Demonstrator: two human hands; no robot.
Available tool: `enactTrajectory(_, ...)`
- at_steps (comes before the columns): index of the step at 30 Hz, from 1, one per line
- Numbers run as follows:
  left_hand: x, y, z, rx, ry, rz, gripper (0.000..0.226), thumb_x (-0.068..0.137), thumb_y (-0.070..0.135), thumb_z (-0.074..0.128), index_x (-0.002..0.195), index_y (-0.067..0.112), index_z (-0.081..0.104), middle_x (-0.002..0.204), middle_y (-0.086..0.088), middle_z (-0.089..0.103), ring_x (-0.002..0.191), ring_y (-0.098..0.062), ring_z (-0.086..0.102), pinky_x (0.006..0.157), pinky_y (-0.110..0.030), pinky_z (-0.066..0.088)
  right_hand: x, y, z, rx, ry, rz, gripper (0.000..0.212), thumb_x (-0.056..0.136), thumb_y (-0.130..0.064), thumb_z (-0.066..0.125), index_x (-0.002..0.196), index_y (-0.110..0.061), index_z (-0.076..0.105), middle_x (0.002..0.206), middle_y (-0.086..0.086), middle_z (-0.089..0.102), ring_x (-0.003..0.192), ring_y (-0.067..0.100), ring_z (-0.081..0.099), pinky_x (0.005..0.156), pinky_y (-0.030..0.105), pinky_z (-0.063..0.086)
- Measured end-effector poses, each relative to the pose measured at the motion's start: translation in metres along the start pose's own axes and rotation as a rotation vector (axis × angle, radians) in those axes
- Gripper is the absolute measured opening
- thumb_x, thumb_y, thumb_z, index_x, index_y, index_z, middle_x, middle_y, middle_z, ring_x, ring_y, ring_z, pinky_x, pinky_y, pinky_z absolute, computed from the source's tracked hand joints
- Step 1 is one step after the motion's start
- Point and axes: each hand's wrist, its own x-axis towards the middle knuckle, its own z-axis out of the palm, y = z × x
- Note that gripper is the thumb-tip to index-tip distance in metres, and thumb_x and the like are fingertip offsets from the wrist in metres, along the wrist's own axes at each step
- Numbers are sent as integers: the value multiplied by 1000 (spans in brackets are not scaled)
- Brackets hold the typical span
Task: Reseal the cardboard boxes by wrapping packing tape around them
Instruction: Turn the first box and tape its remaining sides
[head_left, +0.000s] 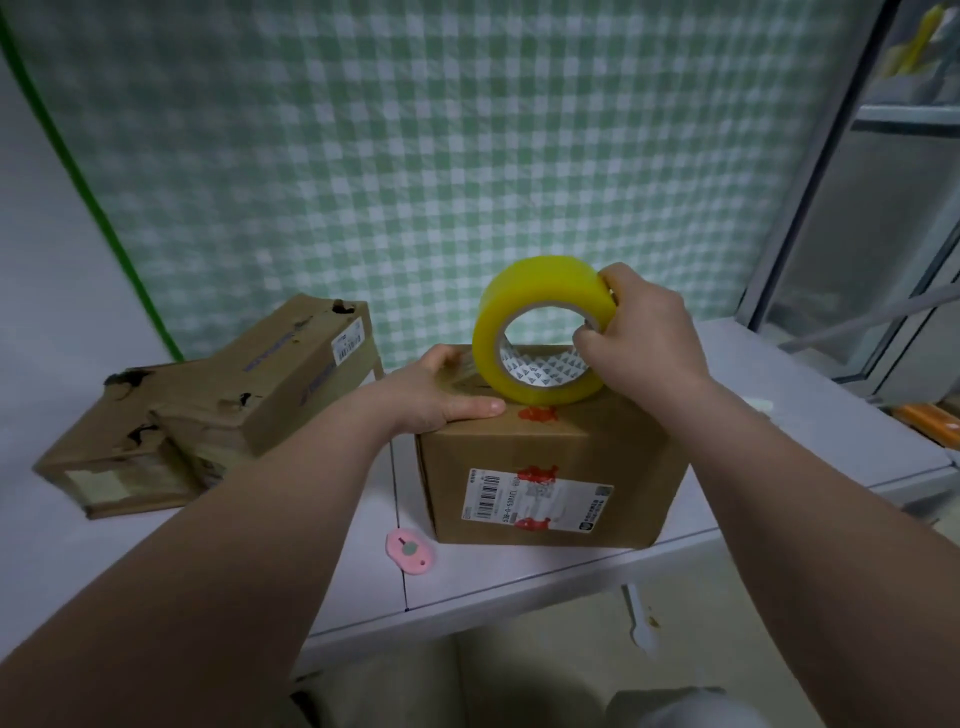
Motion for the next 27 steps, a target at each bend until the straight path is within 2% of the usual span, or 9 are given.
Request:
enactTrajectory(4,2,-2,-2,78,5,-24,87,68,62,70,140,36,30,144,1,36,118,-18,43,90,-29,35,-1,3,-5,-50,-4,-39,29,82,-17,61,109,-15,52,83,5,56,76,29,56,62,34,43)
enactTrajectory(9,1,0,-1,149,9,-45,84,71,64,66,141,40,26,143,-3,33,127,-25,39,95,-31,34,1,0,-7,-112,2,-67,32,82,-16,59,114,-16,51,81,4,53,74,28,53,60,33,39)
enactTrajectory(13,2,-3,-3,149,-15,-63,83,67,69,66,137,43,29,142,-4,35,126,-26,41,105,-38,35,3,8,-16,-160,29,-90,44,82,-14,59,125,-19,52,91,11,61,83,33,56,64,34,39)
enactTrajectory(15,3,-3,-3,150,-11,-55,83,65,70,66,135,44,31,141,-4,36,124,-26,42,106,-41,36,6,16,-27,-230,42,-106,51,82,-14,59,132,-22,51,99,15,64,91,36,58,65,34,38)
enactTrajectory(17,5,-3,-2,171,-4,-38,87,61,74,66,136,43,31,143,-4,33,126,-26,41,107,-43,35,6,23,-35,-246,53,-95,51,82,-15,60,132,-23,52,99,13,64,90,35,58,65,34,39)
enactTrajectory(19,6,-1,-3,233,9,-23,103,47,84,61,136,42,31,147,-4,28,129,-29,38,108,-46,33,1,28,-32,-140,85,-16,43,81,-18,61,124,-24,57,91,6,63,84,30,58,64,32,41)
enactTrajectory(21,8,0,-5,312,30,-5,115,37,93,54,137,41,32,147,-3,26,133,-31,34,108,-50,32,-9,33,-21,57,89,152,30,81,-20,62,111,-24,60,84,-1,59,79,24,56,60,29,38)
enactTrajectory(24,10,5,-5,372,57,61,94,61,78,62,137,31,36,143,0,32,134,-29,30,107,-50,33,-23,39,-5,474,1,446,21,83,-22,66,103,-20,64,91,-1,64,89,21,61,71,33,45)
enactTrajectory(27,12,15,-7,371,23,103,80,71,63,67,136,25,39,139,-1,42,124,-22,42,100,-37,40,-24,35,-2,651,-52,566,25,81,-23,70,105,-19,67,97,2,68,91,19,63,75,34,48)
